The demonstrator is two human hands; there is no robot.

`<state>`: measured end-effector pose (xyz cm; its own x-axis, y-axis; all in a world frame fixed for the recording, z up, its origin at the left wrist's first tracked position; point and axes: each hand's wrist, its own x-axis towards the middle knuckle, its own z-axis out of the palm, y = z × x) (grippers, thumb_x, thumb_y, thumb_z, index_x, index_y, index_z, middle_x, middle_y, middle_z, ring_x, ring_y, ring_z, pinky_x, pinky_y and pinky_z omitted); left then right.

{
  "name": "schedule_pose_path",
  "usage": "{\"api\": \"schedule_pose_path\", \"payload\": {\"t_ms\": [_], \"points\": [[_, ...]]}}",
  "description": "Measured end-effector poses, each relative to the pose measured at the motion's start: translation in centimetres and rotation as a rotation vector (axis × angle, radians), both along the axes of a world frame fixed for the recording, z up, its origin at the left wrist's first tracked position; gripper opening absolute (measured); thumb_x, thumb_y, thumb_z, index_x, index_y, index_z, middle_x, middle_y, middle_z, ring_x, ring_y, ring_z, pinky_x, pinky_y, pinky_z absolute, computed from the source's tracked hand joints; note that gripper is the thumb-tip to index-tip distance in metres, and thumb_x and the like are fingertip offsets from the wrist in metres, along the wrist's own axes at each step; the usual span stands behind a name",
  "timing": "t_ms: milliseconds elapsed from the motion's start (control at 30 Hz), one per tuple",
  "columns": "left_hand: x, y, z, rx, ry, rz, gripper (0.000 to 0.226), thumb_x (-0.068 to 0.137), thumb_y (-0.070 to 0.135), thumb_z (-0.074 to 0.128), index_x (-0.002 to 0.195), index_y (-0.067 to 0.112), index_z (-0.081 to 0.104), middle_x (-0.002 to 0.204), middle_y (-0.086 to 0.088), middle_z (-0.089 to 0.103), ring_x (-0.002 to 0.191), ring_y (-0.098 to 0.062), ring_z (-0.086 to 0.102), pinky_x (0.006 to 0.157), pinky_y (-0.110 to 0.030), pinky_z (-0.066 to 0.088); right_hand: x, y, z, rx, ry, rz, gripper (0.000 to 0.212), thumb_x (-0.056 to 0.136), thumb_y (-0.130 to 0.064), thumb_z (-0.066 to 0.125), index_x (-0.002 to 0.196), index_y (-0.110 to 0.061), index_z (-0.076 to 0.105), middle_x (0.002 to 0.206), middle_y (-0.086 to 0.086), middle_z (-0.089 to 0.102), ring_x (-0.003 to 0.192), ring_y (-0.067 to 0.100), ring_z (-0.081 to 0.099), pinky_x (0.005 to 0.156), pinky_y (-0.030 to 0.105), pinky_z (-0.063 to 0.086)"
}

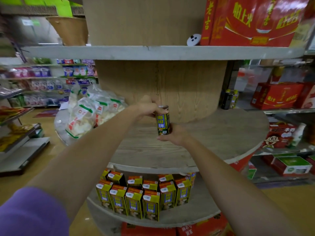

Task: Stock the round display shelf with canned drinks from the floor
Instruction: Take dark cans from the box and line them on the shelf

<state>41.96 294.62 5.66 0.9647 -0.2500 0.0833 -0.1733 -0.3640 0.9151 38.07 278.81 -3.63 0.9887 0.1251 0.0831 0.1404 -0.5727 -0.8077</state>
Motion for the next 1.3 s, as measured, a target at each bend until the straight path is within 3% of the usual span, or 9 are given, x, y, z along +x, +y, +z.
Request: {"api": "schedule_pose_path", "payload": {"t_ms": [67, 233, 433, 567, 633, 767, 967, 1133, 1300], "points": [[2.2, 1.8, -0.4, 0.025, 0.005, 0.025, 0.062, 0.059, 0.019, 0.094, 0.106, -0.003, 0.061, 0.104, -0.014, 0.065, 0.099, -0.025, 0.067, 0.081, -0.044, 0.06, 1.9, 1.6, 0.2, -0.008, -0.003, -0.012, 0.05, 0.079, -0.018, 0.081, 0.121, -0.009, 0.055, 0.097, 0.0, 0.061, 0.082, 0.011, 0.059, 0.055, 0.007, 0.039], [7.0, 5.7, -2.2, 0.074, 0.02, 0.035, 0.044, 0.063, 0.02, 0.091, 0.095, 0.005, 0.064, 0.092, -0.009, 0.068, 0.095, -0.024, 0.068, 0.082, -0.04, 0.06, 7.6, 6.3, -1.7, -0.122, -0.006, -0.049, 0.049, 0.071, -0.029, 0.085, 0.113, -0.017, 0.063, 0.1, 0.001, 0.069, 0.097, 0.02, 0.066, 0.078, 0.029, 0.051], [12.2, 9.9, -5.4, 0.117, 0.023, 0.028, 0.039, 0.063, 0.016, 0.091, 0.088, 0.005, 0.063, 0.081, -0.007, 0.063, 0.079, -0.017, 0.062, 0.058, -0.025, 0.05, 13.5, 12.0, -4.2, -0.202, -0.039, -0.162, 0.067, 0.062, -0.032, 0.086, 0.12, -0.016, 0.058, 0.11, 0.003, 0.067, 0.102, 0.021, 0.063, 0.082, 0.03, 0.05], [15.9, 12.4, -6.6, 0.136, 0.017, 0.01, 0.04, 0.058, 0.015, 0.093, 0.081, 0.005, 0.062, 0.069, -0.008, 0.054, 0.062, -0.015, 0.054, 0.05, -0.02, 0.04, 18.0, 15.0, -5.9, -0.256, -0.021, -0.203, 0.055, 0.054, -0.032, 0.081, 0.105, -0.019, 0.067, 0.096, 0.003, 0.07, 0.093, 0.021, 0.067, 0.068, 0.023, 0.045], [17.3, 13.4, -7.1, 0.157, 0.022, -0.01, 0.033, 0.06, 0.009, 0.091, 0.072, 0.005, 0.061, 0.061, -0.001, 0.054, 0.051, -0.008, 0.053, 0.043, -0.015, 0.037, 19.1, 16.3, -6.2, -0.241, -0.005, -0.229, 0.054, 0.056, -0.028, 0.082, 0.107, -0.017, 0.068, 0.098, 0.005, 0.071, 0.092, 0.02, 0.067, 0.069, 0.024, 0.047], [20.8, 14.8, -8.8, 0.188, 0.015, -0.006, 0.051, 0.048, 0.022, 0.096, 0.082, -0.003, 0.066, 0.075, -0.01, 0.064, 0.068, -0.019, 0.06, 0.054, -0.027, 0.044, 21.5, 17.7, -7.6, -0.192, 0.011, -0.267, 0.061, 0.061, -0.024, 0.086, 0.116, -0.013, 0.064, 0.106, 0.006, 0.07, 0.099, 0.022, 0.065, 0.075, 0.023, 0.046], [25.8, 15.1, -12.3, 0.153, 0.016, 0.061, 0.059, 0.027, 0.048, 0.093, 0.07, 0.019, 0.067, 0.079, -0.009, 0.071, 0.073, -0.021, 0.066, 0.064, -0.035, 0.05, 25.0, 18.0, -9.1, -0.206, 0.05, -0.303, 0.057, 0.069, -0.024, 0.085, 0.119, -0.01, 0.062, 0.111, 0.008, 0.07, 0.105, 0.022, 0.065, 0.074, 0.02, 0.042], [27.4, 14.8, -11.0, 0.162, 0.048, 0.057, 0.051, 0.054, 0.029, 0.095, 0.093, 0.017, 0.065, 0.094, -0.002, 0.065, 0.086, -0.015, 0.06, 0.061, -0.023, 0.042, 28.6, 18.5, -9.1, -0.208, 0.089, -0.353, 0.065, 0.067, -0.028, 0.087, 0.124, -0.012, 0.059, 0.116, 0.008, 0.068, 0.109, 0.024, 0.064, 0.085, 0.027, 0.048], [29.1, 14.3, -11.2, 0.194, 0.044, 0.09, 0.049, 0.062, 0.029, 0.091, 0.101, 0.015, 0.063, 0.094, -0.001, 0.064, 0.084, -0.012, 0.058, 0.067, -0.025, 0.046, 31.1, 18.4, -9.3, -0.205, 0.139, -0.373, 0.065, 0.07, -0.027, 0.086, 0.125, -0.008, 0.057, 0.118, 0.01, 0.067, 0.112, 0.025, 0.062, 0.088, 0.03, 0.049]]}}
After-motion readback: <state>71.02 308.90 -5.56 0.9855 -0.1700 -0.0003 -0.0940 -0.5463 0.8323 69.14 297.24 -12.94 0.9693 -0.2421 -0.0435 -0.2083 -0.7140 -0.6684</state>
